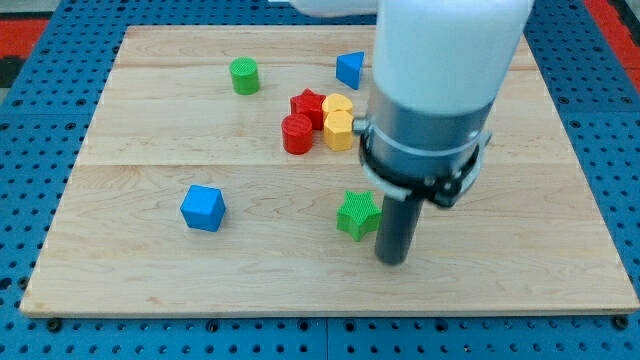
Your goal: Push the blue cube to the red circle
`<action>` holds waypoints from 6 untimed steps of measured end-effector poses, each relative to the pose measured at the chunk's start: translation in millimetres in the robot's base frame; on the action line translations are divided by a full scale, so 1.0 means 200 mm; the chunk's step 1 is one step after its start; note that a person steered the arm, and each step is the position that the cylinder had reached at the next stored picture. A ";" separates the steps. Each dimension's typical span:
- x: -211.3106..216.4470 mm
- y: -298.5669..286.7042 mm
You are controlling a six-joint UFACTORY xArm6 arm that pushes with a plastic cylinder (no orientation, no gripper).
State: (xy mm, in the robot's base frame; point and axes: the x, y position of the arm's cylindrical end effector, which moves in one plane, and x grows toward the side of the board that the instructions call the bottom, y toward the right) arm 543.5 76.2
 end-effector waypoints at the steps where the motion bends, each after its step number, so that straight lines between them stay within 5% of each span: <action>1: -0.22 0.11; 2: 0.10 -0.27; 6: -0.06 -1.11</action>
